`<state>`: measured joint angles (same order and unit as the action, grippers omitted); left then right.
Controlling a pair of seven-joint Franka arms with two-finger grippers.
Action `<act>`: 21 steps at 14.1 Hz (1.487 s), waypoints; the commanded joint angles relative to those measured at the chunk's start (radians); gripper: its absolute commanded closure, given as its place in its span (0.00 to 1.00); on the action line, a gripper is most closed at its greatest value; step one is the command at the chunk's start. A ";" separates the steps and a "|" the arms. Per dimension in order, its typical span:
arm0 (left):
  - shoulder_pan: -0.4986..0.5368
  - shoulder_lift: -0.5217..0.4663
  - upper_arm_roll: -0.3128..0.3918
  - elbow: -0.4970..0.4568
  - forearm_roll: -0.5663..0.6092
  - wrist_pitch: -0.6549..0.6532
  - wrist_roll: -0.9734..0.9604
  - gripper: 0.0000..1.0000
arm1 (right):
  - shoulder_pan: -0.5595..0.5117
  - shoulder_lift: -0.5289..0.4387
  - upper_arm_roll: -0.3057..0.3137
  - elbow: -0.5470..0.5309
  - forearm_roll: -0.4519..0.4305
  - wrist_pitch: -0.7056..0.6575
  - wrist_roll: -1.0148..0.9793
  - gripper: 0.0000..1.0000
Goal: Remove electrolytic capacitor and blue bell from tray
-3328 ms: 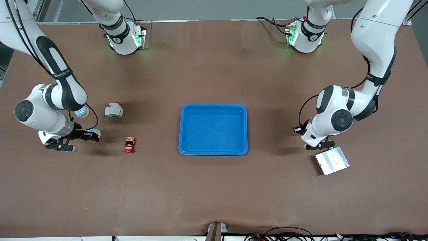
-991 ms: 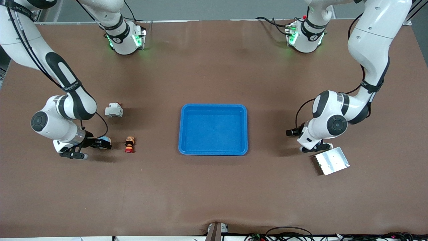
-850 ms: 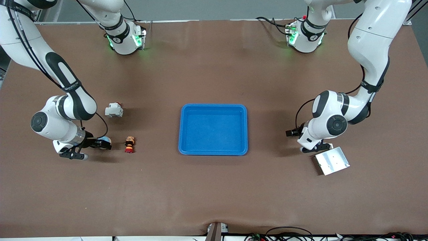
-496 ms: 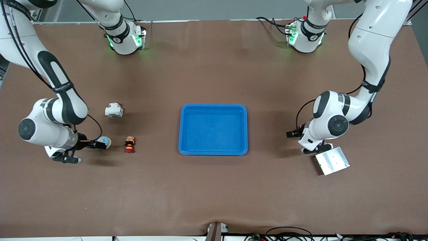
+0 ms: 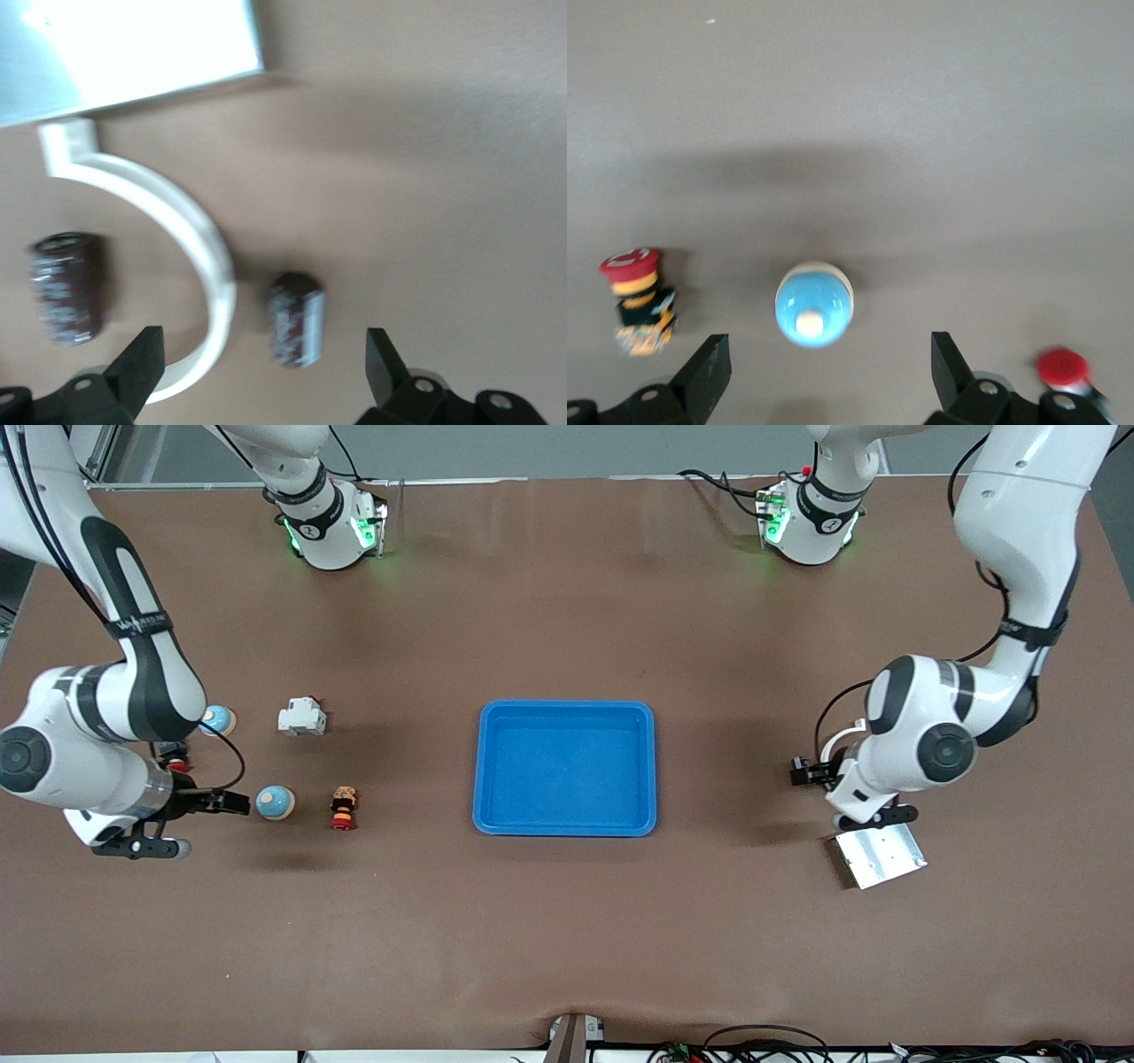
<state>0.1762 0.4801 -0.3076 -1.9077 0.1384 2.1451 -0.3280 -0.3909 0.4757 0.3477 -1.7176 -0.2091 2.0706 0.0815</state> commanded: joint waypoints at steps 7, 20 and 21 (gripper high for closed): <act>0.212 -0.285 -0.021 -0.021 -0.075 -0.293 0.290 0.00 | 0.040 -0.140 0.027 0.133 -0.066 -0.265 0.012 0.00; 0.255 -0.466 -0.008 0.131 -0.143 -0.491 0.291 0.00 | -0.002 -0.256 0.074 0.276 0.033 -0.484 -0.008 0.00; 0.255 -0.466 -0.010 0.156 -0.143 -0.501 0.290 0.00 | -0.011 -0.273 0.073 0.277 0.066 -0.481 -0.032 0.00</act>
<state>0.4201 0.0190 -0.3112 -1.8021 0.0154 1.6853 -0.0531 -0.3650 0.2342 0.4140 -1.4427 -0.1944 1.6004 0.0800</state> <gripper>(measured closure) 0.000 0.000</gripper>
